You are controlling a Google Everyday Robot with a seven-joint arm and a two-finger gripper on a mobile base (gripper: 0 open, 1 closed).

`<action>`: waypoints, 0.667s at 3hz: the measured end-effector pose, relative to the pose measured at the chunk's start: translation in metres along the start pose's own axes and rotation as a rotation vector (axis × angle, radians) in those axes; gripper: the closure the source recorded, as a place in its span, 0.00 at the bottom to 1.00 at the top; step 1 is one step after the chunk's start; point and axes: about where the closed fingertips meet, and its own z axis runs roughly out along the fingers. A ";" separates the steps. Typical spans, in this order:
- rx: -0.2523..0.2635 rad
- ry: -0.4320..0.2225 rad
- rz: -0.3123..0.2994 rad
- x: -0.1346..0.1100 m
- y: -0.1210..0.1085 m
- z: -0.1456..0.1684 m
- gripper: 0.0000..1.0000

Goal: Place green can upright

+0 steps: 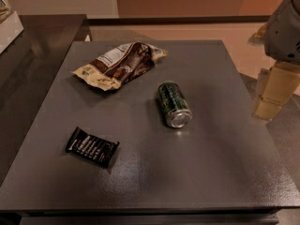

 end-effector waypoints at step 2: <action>0.001 0.000 0.119 -0.058 -0.004 0.018 0.00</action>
Offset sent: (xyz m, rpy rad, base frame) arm 0.0397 0.0918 -0.0178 0.0818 0.0657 -0.3019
